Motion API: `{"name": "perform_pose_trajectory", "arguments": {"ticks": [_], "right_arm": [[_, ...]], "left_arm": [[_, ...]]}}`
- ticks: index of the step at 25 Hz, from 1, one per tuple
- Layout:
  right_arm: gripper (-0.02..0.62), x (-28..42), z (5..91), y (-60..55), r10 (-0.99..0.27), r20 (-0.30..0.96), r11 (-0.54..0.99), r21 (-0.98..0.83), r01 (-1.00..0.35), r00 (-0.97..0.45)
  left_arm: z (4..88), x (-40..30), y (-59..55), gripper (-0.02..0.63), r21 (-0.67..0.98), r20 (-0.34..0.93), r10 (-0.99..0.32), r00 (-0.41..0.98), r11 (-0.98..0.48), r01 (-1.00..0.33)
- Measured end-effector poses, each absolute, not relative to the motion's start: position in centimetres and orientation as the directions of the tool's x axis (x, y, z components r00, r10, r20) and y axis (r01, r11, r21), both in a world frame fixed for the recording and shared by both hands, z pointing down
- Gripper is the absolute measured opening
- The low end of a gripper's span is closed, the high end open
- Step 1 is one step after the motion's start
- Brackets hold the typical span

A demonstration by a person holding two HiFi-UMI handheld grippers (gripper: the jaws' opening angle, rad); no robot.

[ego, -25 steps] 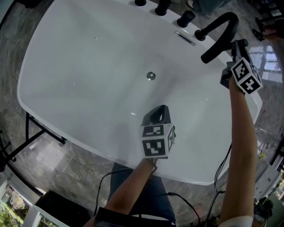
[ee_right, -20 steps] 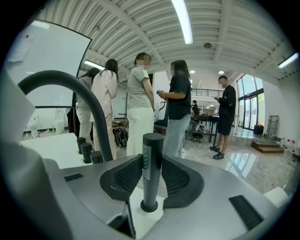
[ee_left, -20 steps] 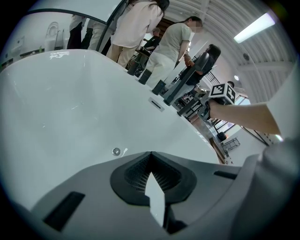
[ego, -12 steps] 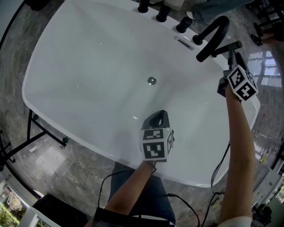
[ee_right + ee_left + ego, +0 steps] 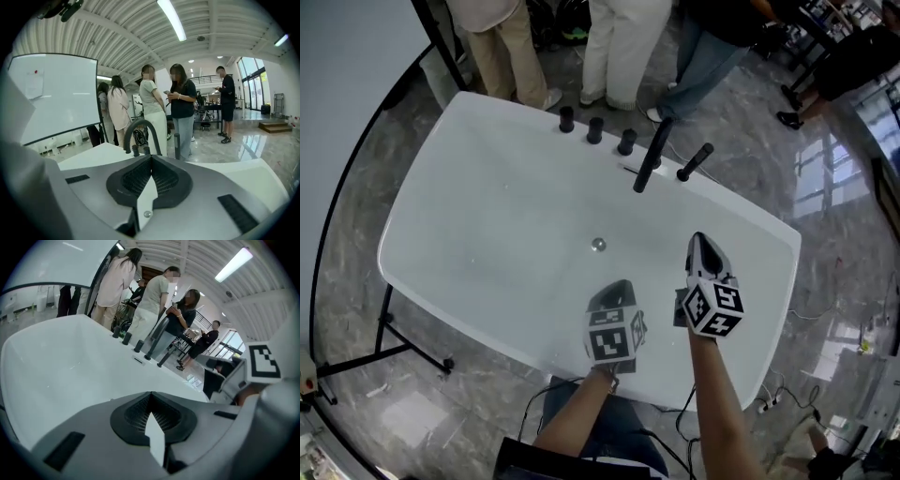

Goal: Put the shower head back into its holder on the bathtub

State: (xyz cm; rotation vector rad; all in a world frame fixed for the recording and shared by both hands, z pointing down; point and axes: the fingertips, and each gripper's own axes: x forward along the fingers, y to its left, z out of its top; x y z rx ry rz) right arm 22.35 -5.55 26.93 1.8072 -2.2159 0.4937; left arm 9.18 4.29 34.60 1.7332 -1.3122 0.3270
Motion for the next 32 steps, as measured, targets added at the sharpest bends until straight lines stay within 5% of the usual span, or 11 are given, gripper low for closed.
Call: {"name": "perform_pose_trajectory", "arguments": {"ticks": [6, 18, 32], "right_arm": [[0.006, 21.1, 22.1, 4.5, -0.881, 0.407, 0.135, -0.268, -0.954, -0.239], [0.006, 21.5, 13.2, 9.6, -0.936, 0.283, 0.142, -0.236, -0.961, -0.208], [0.006, 19.3, 11.3, 9.5, -0.945, 0.234, 0.174, -0.238, -0.956, -0.230]], "left_arm": [[27.1, 10.1, 6.9, 0.003, 0.446, 0.650, -0.640, 0.410, -0.116, -0.888], [17.6, 12.8, 9.6, 0.003, 0.353, 0.566, -0.670, 0.481, -0.330, -0.875], [13.7, 11.3, 8.5, 0.003, 0.332, 0.509, -0.711, 0.485, -0.358, -0.873]]}}
